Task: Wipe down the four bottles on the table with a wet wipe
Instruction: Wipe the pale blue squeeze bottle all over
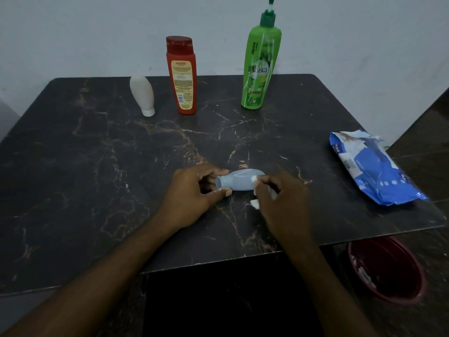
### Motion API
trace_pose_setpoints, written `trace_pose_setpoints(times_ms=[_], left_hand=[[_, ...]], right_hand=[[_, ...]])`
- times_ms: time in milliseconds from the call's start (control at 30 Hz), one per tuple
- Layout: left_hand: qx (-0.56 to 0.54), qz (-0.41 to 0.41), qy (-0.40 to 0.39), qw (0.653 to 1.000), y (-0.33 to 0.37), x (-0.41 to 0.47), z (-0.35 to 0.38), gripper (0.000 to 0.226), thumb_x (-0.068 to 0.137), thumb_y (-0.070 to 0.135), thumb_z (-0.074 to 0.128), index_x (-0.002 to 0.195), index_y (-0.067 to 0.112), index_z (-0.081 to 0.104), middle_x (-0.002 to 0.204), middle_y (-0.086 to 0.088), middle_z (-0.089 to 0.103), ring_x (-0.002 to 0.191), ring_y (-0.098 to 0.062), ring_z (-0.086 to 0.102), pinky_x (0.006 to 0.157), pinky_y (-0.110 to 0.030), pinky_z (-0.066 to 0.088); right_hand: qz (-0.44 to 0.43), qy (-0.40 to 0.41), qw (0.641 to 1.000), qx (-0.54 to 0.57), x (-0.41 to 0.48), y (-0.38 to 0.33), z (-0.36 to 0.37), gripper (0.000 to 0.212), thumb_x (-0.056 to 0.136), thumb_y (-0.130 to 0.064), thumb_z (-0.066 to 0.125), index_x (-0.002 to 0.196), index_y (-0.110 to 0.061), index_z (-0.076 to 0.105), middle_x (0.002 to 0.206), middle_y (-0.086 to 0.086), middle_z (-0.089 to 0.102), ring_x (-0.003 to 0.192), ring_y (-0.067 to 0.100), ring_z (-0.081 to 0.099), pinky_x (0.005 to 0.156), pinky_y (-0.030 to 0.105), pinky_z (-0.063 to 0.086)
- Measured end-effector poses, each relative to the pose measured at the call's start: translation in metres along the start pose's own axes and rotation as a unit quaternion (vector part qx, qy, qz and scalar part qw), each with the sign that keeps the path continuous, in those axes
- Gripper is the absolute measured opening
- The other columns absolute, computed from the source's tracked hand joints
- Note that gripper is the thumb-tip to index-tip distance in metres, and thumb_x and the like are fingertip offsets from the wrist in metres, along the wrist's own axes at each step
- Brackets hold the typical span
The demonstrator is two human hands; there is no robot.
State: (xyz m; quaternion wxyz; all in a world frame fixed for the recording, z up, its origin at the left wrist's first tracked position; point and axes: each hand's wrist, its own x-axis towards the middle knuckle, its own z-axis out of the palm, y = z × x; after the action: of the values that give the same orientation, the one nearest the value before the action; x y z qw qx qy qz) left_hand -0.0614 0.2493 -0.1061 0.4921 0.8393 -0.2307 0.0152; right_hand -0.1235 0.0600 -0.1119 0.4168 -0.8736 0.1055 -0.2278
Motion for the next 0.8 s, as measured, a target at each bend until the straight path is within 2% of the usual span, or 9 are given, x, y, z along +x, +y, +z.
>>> trace_pose_setpoints(times_ms=[100, 233, 300, 433, 533, 600, 700, 800], left_hand=[[-0.002, 0.007, 0.003, 1.000, 0.000, 0.000, 0.000, 0.037, 0.078, 0.013, 0.087, 0.114, 0.014, 0.076, 0.101, 0.006, 0.076, 0.090, -0.006, 0.072, 0.082, -0.019, 0.058], [0.000, 0.010, 0.003, 1.000, 0.000, 0.001, 0.001, 0.037, 0.078, 0.012, 0.087, 0.113, 0.015, 0.076, 0.101, 0.006, 0.076, 0.090, -0.005, 0.072, 0.083, -0.020, 0.059], [0.000, 0.011, -0.001, 1.000, -0.001, 0.001, 0.000, 0.038, 0.078, 0.011, 0.087, 0.113, 0.015, 0.076, 0.102, 0.006, 0.075, 0.091, -0.006, 0.072, 0.083, -0.021, 0.059], [0.003, 0.013, -0.003, 1.000, -0.001, 0.001, 0.000, 0.038, 0.078, 0.012, 0.087, 0.114, 0.016, 0.076, 0.103, 0.008, 0.074, 0.091, -0.007, 0.071, 0.082, -0.022, 0.060], [0.006, 0.017, -0.006, 1.000, -0.001, 0.001, 0.000, 0.038, 0.078, 0.013, 0.088, 0.113, 0.016, 0.076, 0.103, 0.008, 0.074, 0.089, -0.008, 0.072, 0.082, -0.026, 0.061], [0.015, 0.020, -0.004, 1.000, -0.001, 0.001, 0.000, 0.037, 0.077, 0.014, 0.088, 0.112, 0.017, 0.075, 0.103, 0.008, 0.074, 0.089, -0.007, 0.072, 0.082, -0.028, 0.061], [0.014, 0.021, 0.001, 1.000, -0.002, 0.000, 0.001, 0.036, 0.077, 0.013, 0.088, 0.110, 0.017, 0.076, 0.100, 0.006, 0.075, 0.089, -0.008, 0.073, 0.082, -0.031, 0.061], [0.017, 0.025, -0.001, 1.000, -0.001, 0.000, 0.001, 0.036, 0.077, 0.014, 0.088, 0.110, 0.018, 0.076, 0.100, 0.007, 0.075, 0.088, -0.008, 0.073, 0.082, -0.031, 0.061]], right_hand=[[-0.055, -0.038, 0.998, 0.022, -0.011, -0.019, 0.014, 0.008, 0.091, -0.016, 0.066, 0.094, -0.012, 0.072, 0.094, -0.004, 0.067, 0.083, 0.007, 0.064, 0.075, 0.024, 0.053], [-0.097, -0.037, 0.995, -0.007, -0.008, -0.014, 0.013, 0.008, 0.090, -0.018, 0.067, 0.093, -0.014, 0.072, 0.091, -0.005, 0.066, 0.081, 0.005, 0.062, 0.074, 0.022, 0.051], [-0.079, -0.025, 0.996, -0.015, -0.002, 0.000, 0.005, 0.008, 0.092, -0.021, 0.065, 0.091, -0.015, 0.070, 0.086, -0.006, 0.065, 0.076, 0.004, 0.061, 0.070, 0.028, 0.054], [0.014, -0.002, 1.000, 0.010, 0.015, 0.027, -0.007, 0.012, 0.091, -0.026, 0.067, 0.086, -0.016, 0.070, 0.085, -0.005, 0.066, 0.075, 0.012, 0.066, 0.069, 0.041, 0.058], [0.021, -0.005, 0.999, 0.026, 0.015, 0.019, -0.006, 0.010, 0.092, -0.025, 0.067, 0.086, -0.017, 0.069, 0.086, -0.008, 0.066, 0.078, 0.009, 0.066, 0.071, 0.038, 0.059], [-0.015, -0.022, 1.000, 0.006, 0.007, 0.003, 0.002, 0.004, 0.092, -0.018, 0.065, 0.089, -0.017, 0.068, 0.086, -0.007, 0.065, 0.078, 0.004, 0.063, 0.073, 0.029, 0.057], [-0.071, -0.035, 0.997, 0.008, -0.006, -0.016, 0.013, 0.006, 0.089, -0.012, 0.066, 0.091, -0.014, 0.071, 0.089, -0.005, 0.066, 0.080, 0.003, 0.061, 0.072, 0.014, 0.049], [-0.084, -0.043, 0.995, 0.041, -0.003, -0.011, 0.010, 0.005, 0.085, -0.014, 0.072, 0.090, -0.014, 0.074, 0.088, -0.007, 0.069, 0.083, 0.003, 0.064, 0.076, 0.020, 0.051]])
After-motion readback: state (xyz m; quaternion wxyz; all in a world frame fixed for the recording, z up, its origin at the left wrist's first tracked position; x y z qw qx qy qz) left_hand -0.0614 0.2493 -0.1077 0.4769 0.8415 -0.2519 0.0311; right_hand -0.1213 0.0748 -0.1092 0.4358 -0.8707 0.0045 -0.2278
